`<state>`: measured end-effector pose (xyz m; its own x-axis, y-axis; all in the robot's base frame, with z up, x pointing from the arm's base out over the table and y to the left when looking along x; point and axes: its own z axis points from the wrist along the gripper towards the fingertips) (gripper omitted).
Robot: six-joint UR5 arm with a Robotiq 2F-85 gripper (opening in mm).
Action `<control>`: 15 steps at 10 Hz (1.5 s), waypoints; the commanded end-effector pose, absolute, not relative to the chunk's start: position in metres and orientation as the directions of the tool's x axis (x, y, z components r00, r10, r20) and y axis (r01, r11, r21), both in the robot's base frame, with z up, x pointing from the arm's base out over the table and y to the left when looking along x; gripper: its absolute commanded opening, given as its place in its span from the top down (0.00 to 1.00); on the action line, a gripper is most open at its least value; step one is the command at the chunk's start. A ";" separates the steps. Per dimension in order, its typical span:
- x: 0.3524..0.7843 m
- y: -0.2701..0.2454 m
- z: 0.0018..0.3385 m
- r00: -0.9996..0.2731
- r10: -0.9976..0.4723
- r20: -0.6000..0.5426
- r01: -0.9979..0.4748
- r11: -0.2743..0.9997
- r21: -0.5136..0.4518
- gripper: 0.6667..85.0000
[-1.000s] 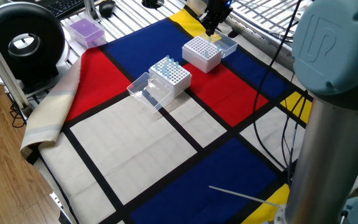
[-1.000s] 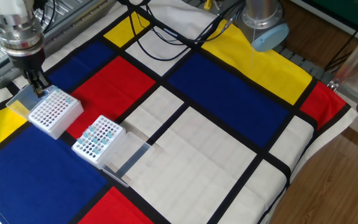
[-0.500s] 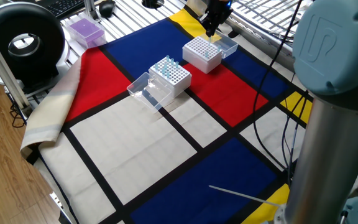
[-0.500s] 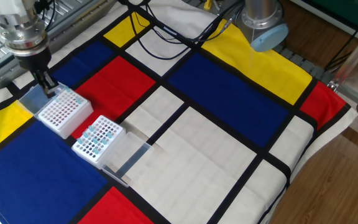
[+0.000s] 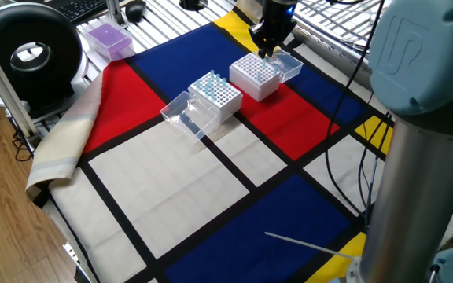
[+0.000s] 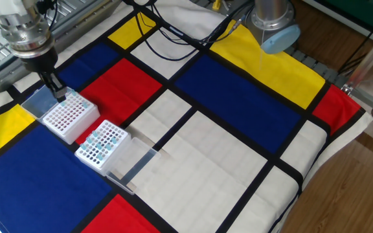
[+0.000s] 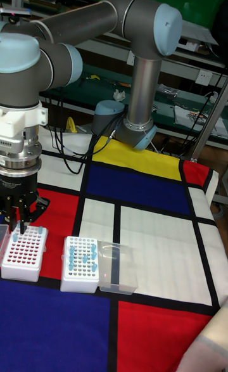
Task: Transfer all medium pipette tips from one holder to another
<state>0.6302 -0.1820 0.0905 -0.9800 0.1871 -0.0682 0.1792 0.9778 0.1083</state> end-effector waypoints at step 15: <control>0.627 -0.136 0.090 -0.969 0.215 -0.123 0.219 0.975 -0.023 0.85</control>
